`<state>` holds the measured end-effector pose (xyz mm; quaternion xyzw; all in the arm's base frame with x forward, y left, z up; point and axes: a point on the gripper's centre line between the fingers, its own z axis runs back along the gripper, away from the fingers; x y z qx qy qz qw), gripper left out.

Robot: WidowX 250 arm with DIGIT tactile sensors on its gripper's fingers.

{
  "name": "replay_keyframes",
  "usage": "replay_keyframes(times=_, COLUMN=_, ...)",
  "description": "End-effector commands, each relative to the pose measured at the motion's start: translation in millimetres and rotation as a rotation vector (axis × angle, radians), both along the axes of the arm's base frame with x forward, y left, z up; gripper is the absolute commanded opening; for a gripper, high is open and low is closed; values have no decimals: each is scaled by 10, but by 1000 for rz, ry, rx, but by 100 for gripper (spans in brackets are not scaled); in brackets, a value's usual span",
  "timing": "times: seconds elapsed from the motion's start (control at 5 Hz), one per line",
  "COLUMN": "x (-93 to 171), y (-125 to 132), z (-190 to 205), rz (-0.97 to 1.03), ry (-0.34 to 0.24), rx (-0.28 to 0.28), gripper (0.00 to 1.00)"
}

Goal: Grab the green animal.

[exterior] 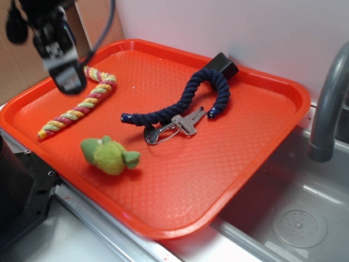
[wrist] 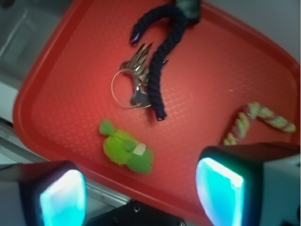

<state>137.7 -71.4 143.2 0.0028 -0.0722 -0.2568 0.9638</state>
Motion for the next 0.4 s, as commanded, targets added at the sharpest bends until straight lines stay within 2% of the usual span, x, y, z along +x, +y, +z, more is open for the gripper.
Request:
replay_keyframes(times=0.0, x=-209, y=3, z=-719, rz=-149, ry=111, rx=-26, gripper=100)
replay_keyframes(times=0.2, x=-128, y=-22, z=-986, rz=-178, ry=114, rx=-10, gripper=100)
